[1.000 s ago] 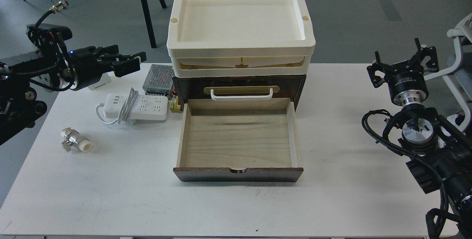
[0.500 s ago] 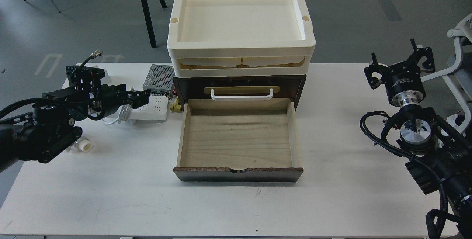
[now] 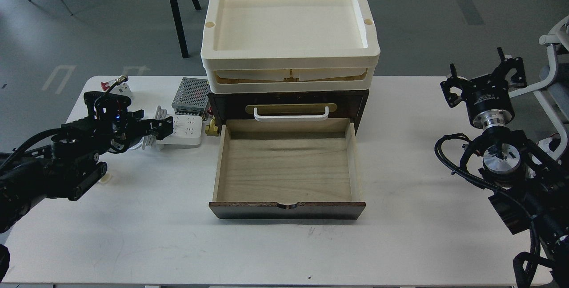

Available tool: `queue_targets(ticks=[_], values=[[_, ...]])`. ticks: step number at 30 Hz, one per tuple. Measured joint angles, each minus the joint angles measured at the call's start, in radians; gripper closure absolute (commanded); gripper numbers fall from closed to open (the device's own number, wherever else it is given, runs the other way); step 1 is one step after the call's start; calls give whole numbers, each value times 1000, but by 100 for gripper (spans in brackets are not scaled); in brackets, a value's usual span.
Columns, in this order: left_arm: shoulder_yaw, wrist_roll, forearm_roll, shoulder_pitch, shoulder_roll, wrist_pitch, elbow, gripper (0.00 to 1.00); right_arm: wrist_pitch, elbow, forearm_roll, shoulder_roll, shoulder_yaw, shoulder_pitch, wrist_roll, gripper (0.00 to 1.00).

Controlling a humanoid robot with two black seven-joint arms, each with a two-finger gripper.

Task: Put charging cable into cabinet
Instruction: 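Close the left gripper on the white power strip, then lift the power strip with the left gripper up over the cabinet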

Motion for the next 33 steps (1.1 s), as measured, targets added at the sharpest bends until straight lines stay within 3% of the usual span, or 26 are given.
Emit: queue_targets(ticks=[7, 12, 17, 33], values=[[0, -27, 1, 3, 6, -6, -1, 82, -16, -1, -1, 0, 4, 1, 0, 0], [10, -30, 4, 1, 5, -6, -4, 94, -24, -2, -2, 0, 7, 1, 0, 0], [16, -42, 6, -10, 24, -7, -14, 100, -25, -2, -2, 0, 7, 1, 0, 0], [-2, -206, -143, -163, 238, -39, -24, 100, -25, -2, -2, 0, -2, 1, 0, 0]])
